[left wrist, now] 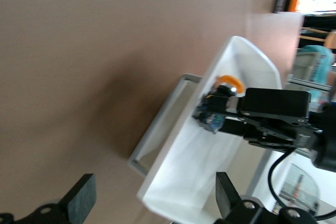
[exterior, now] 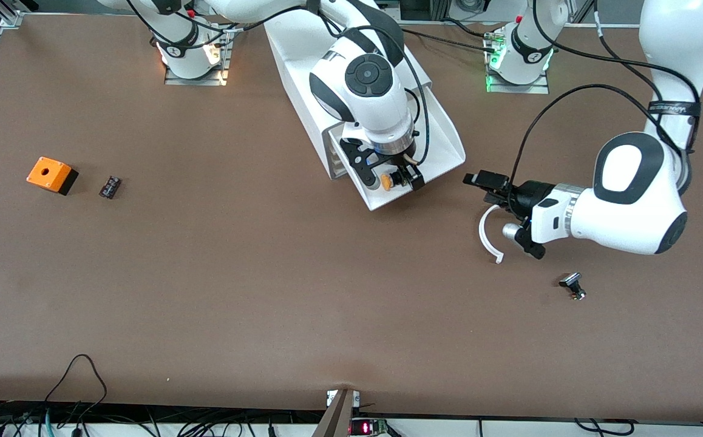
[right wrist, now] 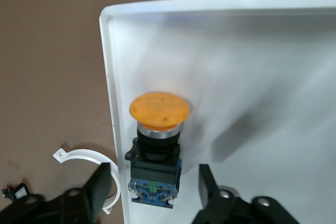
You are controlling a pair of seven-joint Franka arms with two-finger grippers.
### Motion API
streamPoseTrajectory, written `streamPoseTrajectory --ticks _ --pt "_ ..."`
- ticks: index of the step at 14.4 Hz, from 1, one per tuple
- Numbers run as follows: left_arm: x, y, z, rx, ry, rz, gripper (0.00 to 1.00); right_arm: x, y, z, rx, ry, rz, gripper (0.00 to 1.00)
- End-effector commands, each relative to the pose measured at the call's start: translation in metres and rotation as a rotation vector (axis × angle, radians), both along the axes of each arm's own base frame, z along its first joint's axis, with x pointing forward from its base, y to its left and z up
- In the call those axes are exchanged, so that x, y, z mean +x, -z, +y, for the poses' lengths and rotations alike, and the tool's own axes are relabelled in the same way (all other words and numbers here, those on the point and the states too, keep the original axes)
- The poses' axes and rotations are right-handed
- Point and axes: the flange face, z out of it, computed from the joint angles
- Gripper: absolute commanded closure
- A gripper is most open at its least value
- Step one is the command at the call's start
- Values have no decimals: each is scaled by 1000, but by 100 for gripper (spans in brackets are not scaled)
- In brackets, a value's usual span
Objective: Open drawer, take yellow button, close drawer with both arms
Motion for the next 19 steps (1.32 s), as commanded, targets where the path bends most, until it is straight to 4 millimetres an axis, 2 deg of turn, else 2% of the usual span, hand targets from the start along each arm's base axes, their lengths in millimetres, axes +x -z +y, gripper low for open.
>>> streamPoseTrajectory --ticks 1,3,6,9,10,12,14,16,19 --pt "5 -25 6 122 16 -5 0 1 -5 6 8 15 -15 78" --pt "5 -40 12 197 39 -30 0 0 -7 6 9 12 -15 100" --pt "7 -75 21 410 116 -135 0 -1 -13 3 -1 3 -8 100" --pt "8 -107 22 581 188 -198 0 9 -57 -13 19 20 -27 100" --pt "14 -112 24 585 178 -224 0 22 -72 -29 37 46 -29 100" --pt "27 -107 26 580 152 -263 0 37 -93 -54 34 22 -35 100" --pt "28 -103 36 590 101 -238 0 45 -106 -80 -12 -119 -32 100" --pt "30 -93 30 627 -67 -196 0 65 -122 -116 -25 -242 -61 100" --pt "23 -73 -8 680 -257 -193 0 96 -122 -178 -74 -427 -42 100"
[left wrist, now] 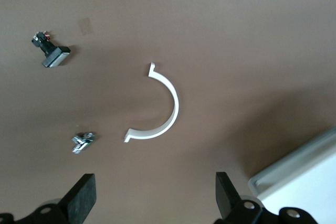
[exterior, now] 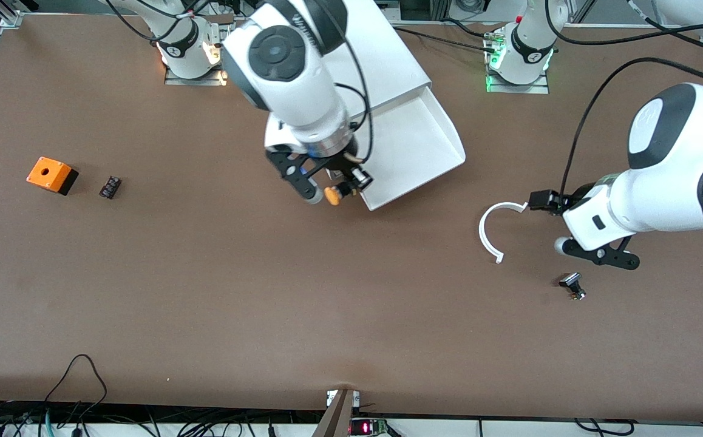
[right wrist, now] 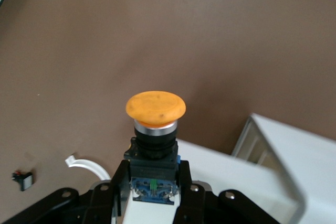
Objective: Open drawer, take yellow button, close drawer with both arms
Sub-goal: 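Carry the yellow button toward the orange box with the right gripper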
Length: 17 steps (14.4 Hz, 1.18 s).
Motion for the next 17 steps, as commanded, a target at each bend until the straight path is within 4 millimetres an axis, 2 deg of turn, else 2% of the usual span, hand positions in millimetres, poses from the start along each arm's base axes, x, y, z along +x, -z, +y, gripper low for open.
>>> streamPoseTrajectory --ticks 1,3,5,6,8,10,12,15,17 --pt "-13 17 -40 23 -129 -53 1 17 -4 -55 -44 -212 40 100" --pt "-27 33 -75 39 -221 -108 1 35 10 -103 -99 -350 59 100" --pt "-45 55 -125 42 -348 -162 1 47 28 -149 -140 -448 72 100" --pt "-52 65 -145 41 -431 -178 1 53 42 -173 -157 -478 88 100" --pt "-68 85 -172 75 -470 -229 1 64 72 -219 -173 -547 103 100" --pt "-81 102 -186 95 -524 -230 1 68 108 -257 -184 -568 109 100" --pt "-101 107 -209 98 -534 -206 1 66 151 -292 -196 -574 106 100" --pt "-127 109 -235 89 -511 -154 1 65 203 -347 -211 -643 42 100" --pt "-135 106 -238 97 -518 -107 1 66 228 -380 -207 -665 5 100"
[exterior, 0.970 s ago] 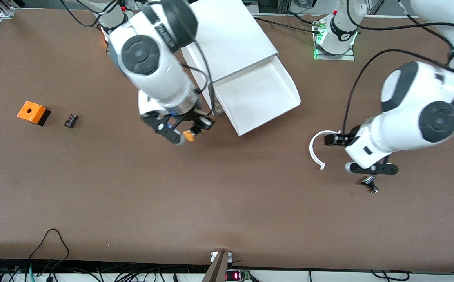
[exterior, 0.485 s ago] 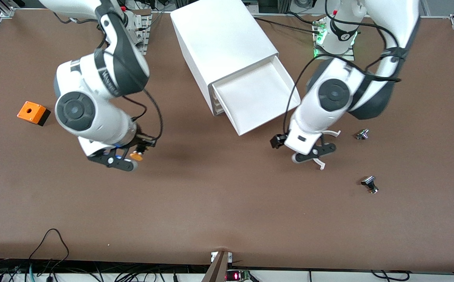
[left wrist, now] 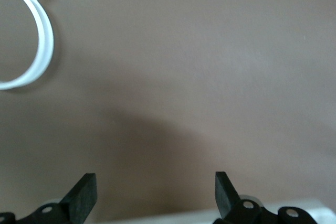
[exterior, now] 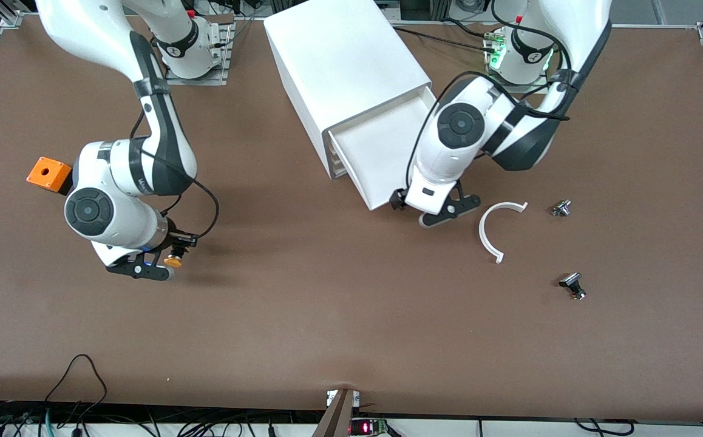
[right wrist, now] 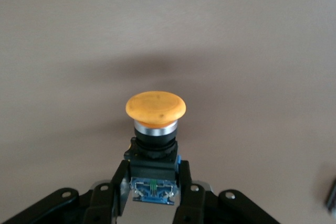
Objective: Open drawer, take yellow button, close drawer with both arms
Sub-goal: 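Push the drawer shut with the left gripper while the right gripper lowers the button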
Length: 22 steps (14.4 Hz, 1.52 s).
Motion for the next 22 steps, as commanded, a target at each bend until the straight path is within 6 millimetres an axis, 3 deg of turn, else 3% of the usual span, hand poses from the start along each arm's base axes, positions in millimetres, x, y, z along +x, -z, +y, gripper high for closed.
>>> streamPoseTrajectory --ticks 1,6,9,11,12,16,19,22 --pt "-23 -10 2 15 -11 69 1 -12 20 -41 51 -53 -29 100" --pt "-52 -9 -23 -21 -3 186 1 -5 65 -115 169 -121 -42 100" --pt "-70 -2 -34 -13 -1 215 1 -6 81 -136 181 -129 -50 100" --pt "-80 -1 -43 -14 5 224 1 -6 86 -136 186 -120 -46 100" --pt "-87 -2 -49 -15 2 234 1 -6 89 -136 186 -113 -44 94" --pt "-102 3 -59 -12 6 254 1 -2 83 -128 186 -111 -50 33" --pt "-112 3 -68 -54 -31 316 2 4 74 -122 188 -112 -65 19" --pt "-120 4 -74 -50 -16 321 2 10 61 -108 180 -79 -75 17"
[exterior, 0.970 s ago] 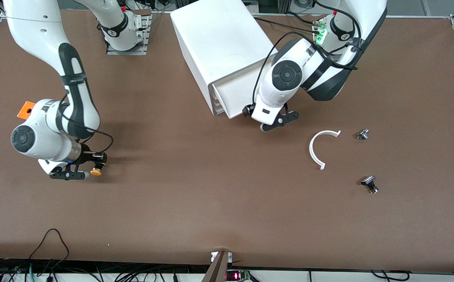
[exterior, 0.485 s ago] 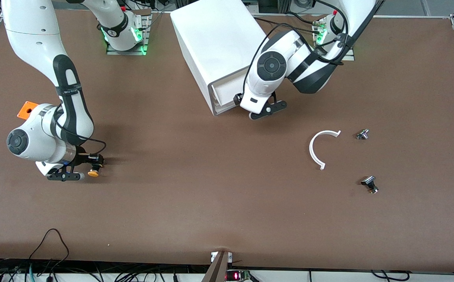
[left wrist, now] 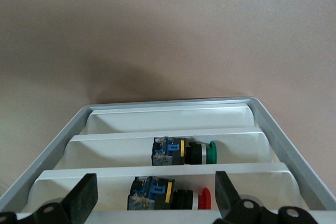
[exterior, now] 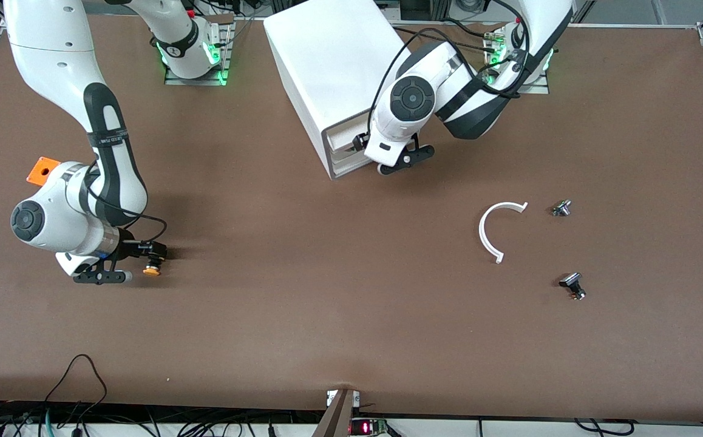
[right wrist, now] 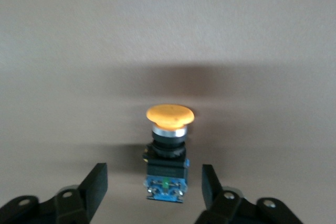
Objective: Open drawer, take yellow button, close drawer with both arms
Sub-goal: 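Push the drawer shut with the left gripper while the right gripper lowers the button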
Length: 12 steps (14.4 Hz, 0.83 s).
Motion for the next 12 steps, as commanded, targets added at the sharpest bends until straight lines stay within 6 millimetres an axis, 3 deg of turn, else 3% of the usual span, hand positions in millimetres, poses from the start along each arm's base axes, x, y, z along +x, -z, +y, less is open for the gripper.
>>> streamPoseTrajectory --ticks 1,3,5,12 --pt "-21 -3 -8 2 8 25 2 6 -20 18 11 15 -16 17" --pt "-26 -4 -13 2 18 26 2 8 -27 21 12 11 -21 7" --pt "-31 -4 -18 2 25 27 2 8 -30 21 13 13 -5 6" --pt "-38 -9 -18 34 63 46 2 23 -77 34 -20 31 39 2"
